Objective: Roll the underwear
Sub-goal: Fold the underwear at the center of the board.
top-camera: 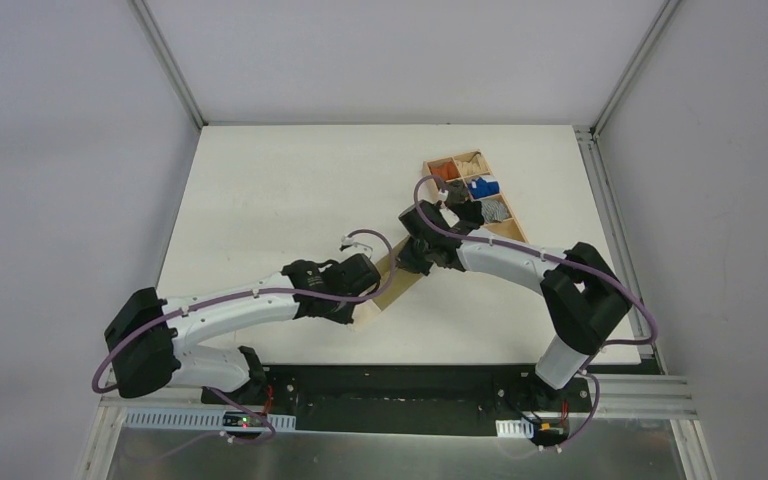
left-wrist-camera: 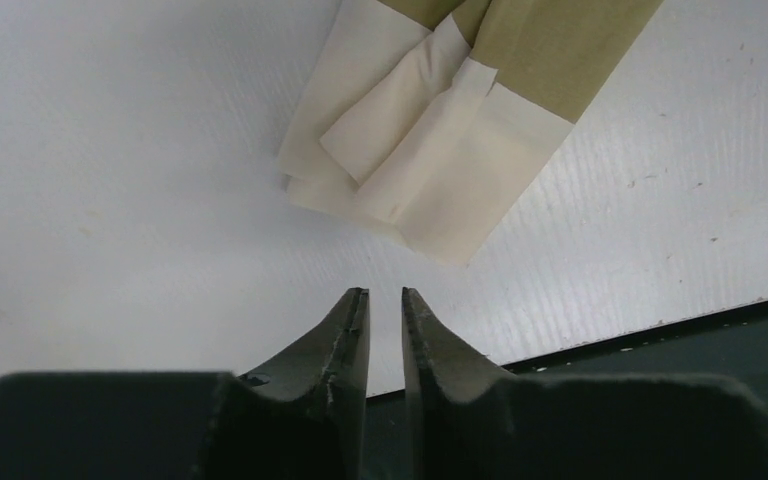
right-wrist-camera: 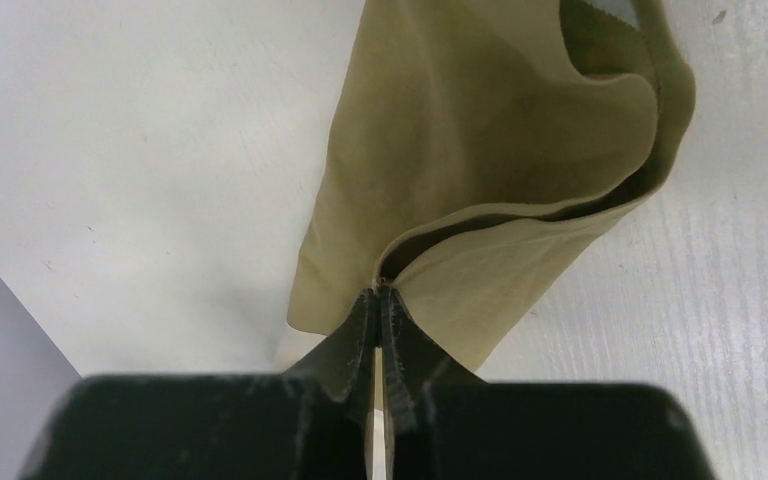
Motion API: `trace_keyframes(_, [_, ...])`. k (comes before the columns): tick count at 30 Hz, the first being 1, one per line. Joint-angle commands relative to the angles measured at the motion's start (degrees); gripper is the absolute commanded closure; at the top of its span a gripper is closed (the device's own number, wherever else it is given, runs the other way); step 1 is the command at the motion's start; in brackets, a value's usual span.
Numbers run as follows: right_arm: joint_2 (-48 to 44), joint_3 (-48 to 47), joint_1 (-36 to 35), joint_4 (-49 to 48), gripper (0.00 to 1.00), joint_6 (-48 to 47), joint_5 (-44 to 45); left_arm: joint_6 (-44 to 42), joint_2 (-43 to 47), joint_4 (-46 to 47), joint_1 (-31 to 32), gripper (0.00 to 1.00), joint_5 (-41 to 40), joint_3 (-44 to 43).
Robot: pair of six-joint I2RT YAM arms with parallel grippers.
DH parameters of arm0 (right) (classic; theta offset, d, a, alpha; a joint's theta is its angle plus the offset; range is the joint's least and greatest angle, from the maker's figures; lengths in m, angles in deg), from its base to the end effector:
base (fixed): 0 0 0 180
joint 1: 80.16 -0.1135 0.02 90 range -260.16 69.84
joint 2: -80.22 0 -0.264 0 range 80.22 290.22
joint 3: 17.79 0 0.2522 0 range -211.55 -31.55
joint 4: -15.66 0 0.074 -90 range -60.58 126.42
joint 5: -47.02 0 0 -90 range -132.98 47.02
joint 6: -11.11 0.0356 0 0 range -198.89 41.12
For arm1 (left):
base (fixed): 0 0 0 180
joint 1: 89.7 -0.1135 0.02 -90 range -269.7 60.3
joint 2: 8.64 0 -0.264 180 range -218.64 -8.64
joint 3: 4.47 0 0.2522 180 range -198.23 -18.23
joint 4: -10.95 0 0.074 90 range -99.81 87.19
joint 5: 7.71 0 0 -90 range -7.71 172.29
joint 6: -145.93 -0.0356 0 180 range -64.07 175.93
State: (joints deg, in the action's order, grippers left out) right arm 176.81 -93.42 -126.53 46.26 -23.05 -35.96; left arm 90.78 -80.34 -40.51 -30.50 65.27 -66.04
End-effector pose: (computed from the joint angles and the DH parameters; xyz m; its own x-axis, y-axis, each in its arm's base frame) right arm 0.2473 0.2531 0.1999 -0.8545 0.2938 -0.4283 0.0733 0.8845 0.4607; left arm 0.1302 -0.1980 0.2248 -0.7982 0.2719 -0.5376 0.3582 0.9317 -0.0606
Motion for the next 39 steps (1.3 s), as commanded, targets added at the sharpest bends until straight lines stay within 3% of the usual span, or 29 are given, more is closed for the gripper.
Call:
trace_keyframes(1, [-1.22, 0.02, 0.14, -0.93, 1.0, -0.81, -0.51, 0.04, -3.08, 1.26, -0.31, 0.73, 3.64, -2.18])
trace_keyframes(4, [-3.34, 3.54, 0.2, -1.5, 1.0, -0.07, -0.28, 0.7, -5.39, 1.95, -0.64, 0.58, 5.07, -3.16])
trace_keyframes(6, [-4.79, 5.42, 0.15, -1.55, 1.0, 0.4, 0.02, 0.87, -7.0, 2.78, -1.19, 0.55, 6.5, -3.53])
trace_keyframes(15, [-8.76, 11.09, 0.19, -2.33, 1.0, 1.79, 0.47, 2.41, -10.89, 5.87, -3.55, 0.58, 7.08, -4.62])
trace_keyframes(23, [-8.97, 11.24, 0.21, -2.66, 1.0, 1.87, 0.27, 1.8, -12.0, 8.07, -5.83, 0.55, 7.79, -4.73])
trace_keyframes(32, [-9.38, 11.54, 0.16, -2.6, 1.0, 1.98, 0.32, -3.04, -13.1, 9.56, -6.28, 0.36, 7.17, -5.45])
trace_keyframes(39, [-9.18, 11.32, 0.17, -2.65, 1.0, 1.99, 0.35, -10.68, -15.28, 9.57, -7.11, 0.44, 7.5, -7.07])
